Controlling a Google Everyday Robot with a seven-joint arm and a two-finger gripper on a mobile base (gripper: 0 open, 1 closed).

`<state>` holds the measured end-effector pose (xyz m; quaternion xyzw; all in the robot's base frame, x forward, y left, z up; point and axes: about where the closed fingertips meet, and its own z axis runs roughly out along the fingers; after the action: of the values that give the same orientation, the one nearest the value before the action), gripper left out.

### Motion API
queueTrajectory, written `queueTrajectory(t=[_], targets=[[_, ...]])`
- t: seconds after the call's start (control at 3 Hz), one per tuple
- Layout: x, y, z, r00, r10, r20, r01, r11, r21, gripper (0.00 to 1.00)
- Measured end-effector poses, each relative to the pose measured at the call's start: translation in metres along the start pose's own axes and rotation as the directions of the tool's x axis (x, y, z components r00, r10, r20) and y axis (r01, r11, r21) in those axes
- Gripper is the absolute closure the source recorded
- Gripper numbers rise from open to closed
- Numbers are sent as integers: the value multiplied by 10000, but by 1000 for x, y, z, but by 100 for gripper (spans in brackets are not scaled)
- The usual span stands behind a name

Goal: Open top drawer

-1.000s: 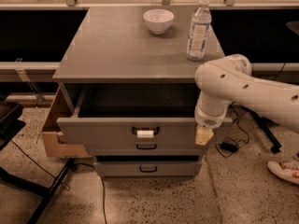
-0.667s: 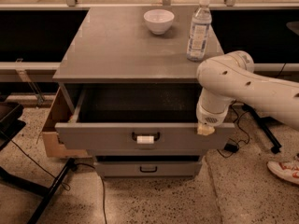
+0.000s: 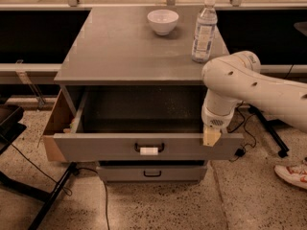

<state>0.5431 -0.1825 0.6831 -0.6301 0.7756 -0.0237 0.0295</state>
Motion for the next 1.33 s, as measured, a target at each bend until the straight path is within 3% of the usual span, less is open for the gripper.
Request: queueTrajectory(t=[0.67,1.0,1.33], targets=[[0,1,1,10000,-2,-2,2,10000,-22,0],[0,1,1,10000,-2,-2,2,10000,-22,0],[14,36,19,9997,115,-198,-124,9987,-486,18]])
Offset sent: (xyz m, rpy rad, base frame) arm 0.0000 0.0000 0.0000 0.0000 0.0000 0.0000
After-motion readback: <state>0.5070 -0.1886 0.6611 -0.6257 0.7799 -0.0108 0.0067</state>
